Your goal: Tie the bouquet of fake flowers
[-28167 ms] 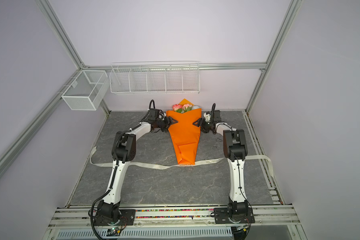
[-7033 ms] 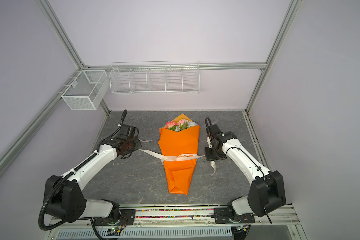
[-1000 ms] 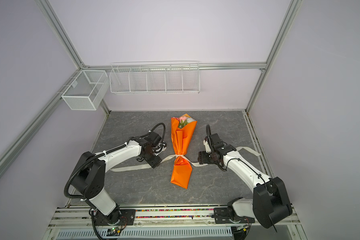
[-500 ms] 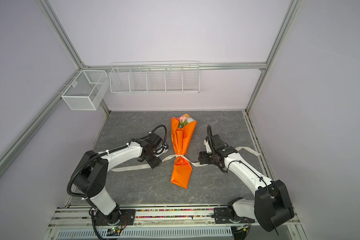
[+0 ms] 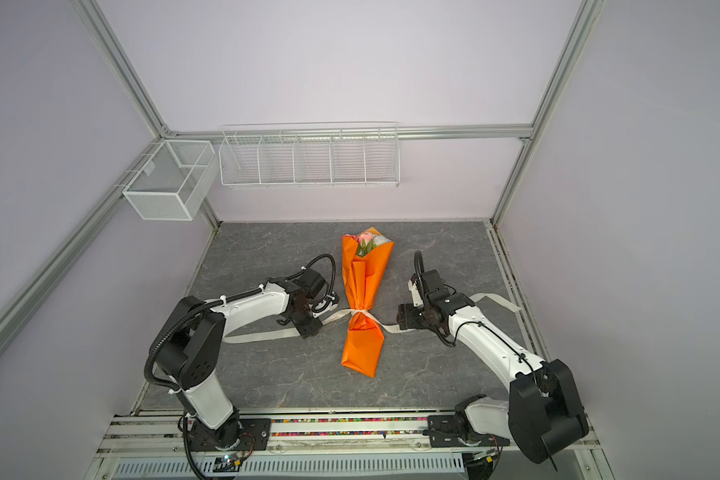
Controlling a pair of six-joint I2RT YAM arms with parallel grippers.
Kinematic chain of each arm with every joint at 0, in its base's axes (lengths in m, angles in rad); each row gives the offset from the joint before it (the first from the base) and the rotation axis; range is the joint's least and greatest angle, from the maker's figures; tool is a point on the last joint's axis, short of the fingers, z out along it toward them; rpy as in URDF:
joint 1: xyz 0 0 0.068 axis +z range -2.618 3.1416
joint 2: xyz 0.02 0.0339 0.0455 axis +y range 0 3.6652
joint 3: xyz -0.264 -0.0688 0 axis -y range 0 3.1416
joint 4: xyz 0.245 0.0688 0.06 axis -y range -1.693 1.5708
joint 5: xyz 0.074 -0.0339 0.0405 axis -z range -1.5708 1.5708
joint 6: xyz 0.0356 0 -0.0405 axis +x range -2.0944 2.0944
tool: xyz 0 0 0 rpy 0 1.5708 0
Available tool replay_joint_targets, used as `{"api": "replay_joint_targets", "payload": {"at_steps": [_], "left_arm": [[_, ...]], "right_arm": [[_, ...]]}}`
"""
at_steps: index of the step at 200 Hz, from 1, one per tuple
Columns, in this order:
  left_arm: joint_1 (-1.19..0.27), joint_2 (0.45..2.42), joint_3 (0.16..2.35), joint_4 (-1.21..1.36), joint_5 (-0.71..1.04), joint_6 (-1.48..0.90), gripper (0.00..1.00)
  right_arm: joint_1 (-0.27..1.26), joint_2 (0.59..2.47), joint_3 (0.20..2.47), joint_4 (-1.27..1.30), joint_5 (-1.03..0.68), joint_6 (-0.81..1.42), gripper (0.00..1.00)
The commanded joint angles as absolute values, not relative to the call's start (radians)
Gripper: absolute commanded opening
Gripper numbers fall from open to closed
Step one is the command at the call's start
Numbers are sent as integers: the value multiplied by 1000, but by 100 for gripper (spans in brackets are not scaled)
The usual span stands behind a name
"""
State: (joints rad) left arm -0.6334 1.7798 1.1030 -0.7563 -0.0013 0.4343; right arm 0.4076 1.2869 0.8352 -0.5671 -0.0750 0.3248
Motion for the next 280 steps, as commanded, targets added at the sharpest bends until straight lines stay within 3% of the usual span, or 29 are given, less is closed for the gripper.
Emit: {"api": "replay_joint_targets", "payload": {"at_steps": [1,63,116,151,173,198,213,241,280], "left_arm": [[-637,1821,1140,-836,21,468,43],[-637,1791,1166,-855,15,438,16],[-638,1665,1213,-811,87,331,11],[-641,1600,1221,-742,149,255,9],[-643,1565,1212,-715,153,215,8],[-643,1533,1167,-713,125,208,21],[-644,1537,1135,-739,125,262,34],[-643,1603,1135,-865,15,348,46],[-643,1709,1137,-930,-18,428,49]], "right_arm": [[405,1295,813,-565,-80,330,73],[405,1313,801,-553,-104,300,74],[406,1304,785,-523,-113,270,74],[407,1231,679,-336,-306,179,76],[422,1194,632,-246,-205,180,78],[427,1196,681,-293,-155,160,78],[429,1182,675,-291,-142,155,78],[430,1143,674,-309,-84,159,78],[429,1113,682,-339,-33,165,78]]}}
